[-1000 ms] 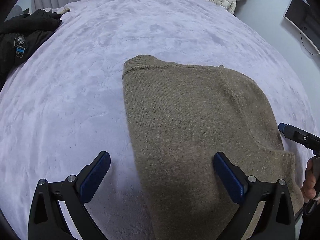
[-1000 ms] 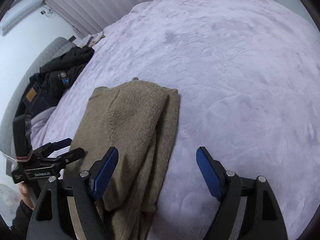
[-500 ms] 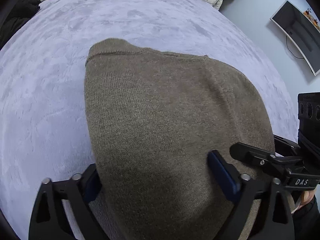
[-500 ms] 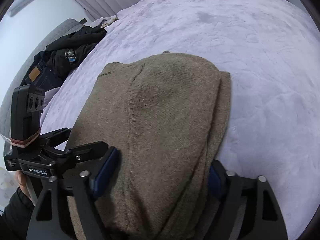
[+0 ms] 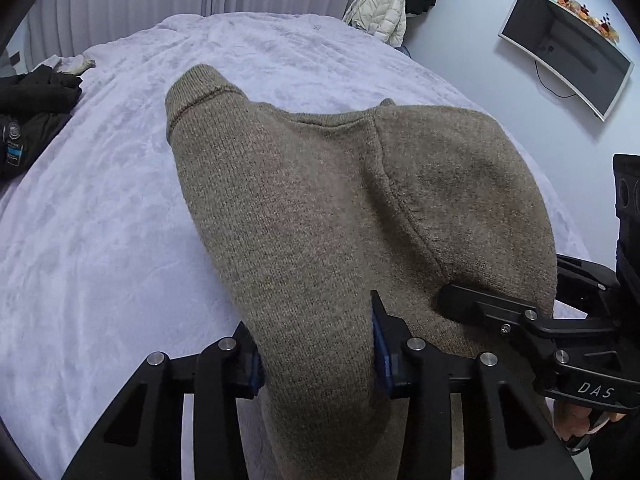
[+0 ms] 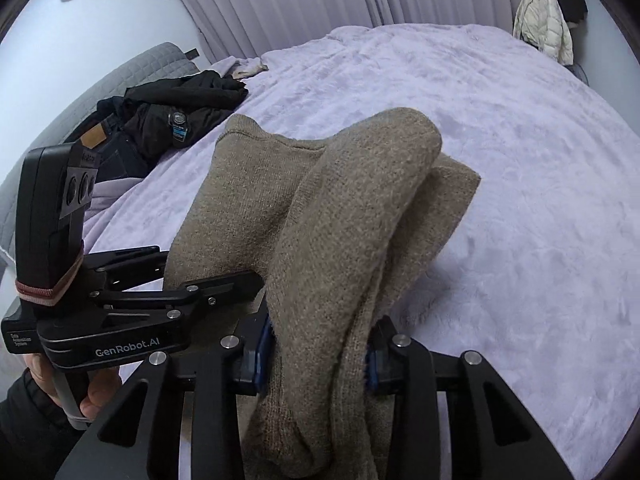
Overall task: Fold small clothes
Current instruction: 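Grasp the folded taupe sweater with both grippers and lift it slightly, then lower the sweater back onto the bedspread and open both grippers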
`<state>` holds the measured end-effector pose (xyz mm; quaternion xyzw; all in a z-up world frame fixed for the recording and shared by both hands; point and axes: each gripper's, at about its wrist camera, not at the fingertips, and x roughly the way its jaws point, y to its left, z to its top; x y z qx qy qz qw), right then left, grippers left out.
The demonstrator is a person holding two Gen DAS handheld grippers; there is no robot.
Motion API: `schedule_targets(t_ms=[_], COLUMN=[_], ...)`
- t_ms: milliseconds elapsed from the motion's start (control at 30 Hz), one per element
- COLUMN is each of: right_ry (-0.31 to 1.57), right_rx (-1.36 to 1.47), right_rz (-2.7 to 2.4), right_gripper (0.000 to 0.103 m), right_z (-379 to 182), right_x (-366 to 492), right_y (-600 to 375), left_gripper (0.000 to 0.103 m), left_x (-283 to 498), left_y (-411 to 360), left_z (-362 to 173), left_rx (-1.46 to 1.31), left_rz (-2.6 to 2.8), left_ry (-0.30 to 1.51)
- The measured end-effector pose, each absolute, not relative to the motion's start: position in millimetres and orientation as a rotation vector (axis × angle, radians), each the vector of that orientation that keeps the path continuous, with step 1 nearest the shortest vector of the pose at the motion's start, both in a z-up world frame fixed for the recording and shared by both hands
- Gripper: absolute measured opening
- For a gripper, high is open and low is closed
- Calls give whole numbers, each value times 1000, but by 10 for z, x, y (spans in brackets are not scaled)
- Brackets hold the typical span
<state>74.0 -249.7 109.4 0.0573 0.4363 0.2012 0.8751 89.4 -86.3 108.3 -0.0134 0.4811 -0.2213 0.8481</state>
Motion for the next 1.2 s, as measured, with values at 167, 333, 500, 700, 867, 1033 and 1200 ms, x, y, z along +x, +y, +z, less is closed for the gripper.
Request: schedule_targets(t_ms=[167,333,500,700,867,1033,1200], right_ry=[887,847,822,895,1028,1115,1185], right_rx=[84,66,51,54,84,173,300], right_rz=[442,484,533,569,547,498,507], right_gripper=[39,38,38,38,38,49,65], right_z=[1391,1580,1680,1436,935,496,343], right_x=[406,5,-374,-554,-413,-150,-62], right_y=[-2339,-2226,-2113,-2005,-2005,-2190,-2468], left_gripper=[43,43,43,43,43,71,83], left_x=[553,118,-305,-414,-266,-92,-190], left_y=[-708,-573,-421,-354,-295,-172,135], left_z=[1325,1548,1622,1274,811,474,368], left_rx=[-42,-36,-26,-50,-122,-171,-333], left_rz=[-459,-457,-461,-434,-424,-388,-389], left_ry=[1029,979,960,1047,1135,1166,1187])
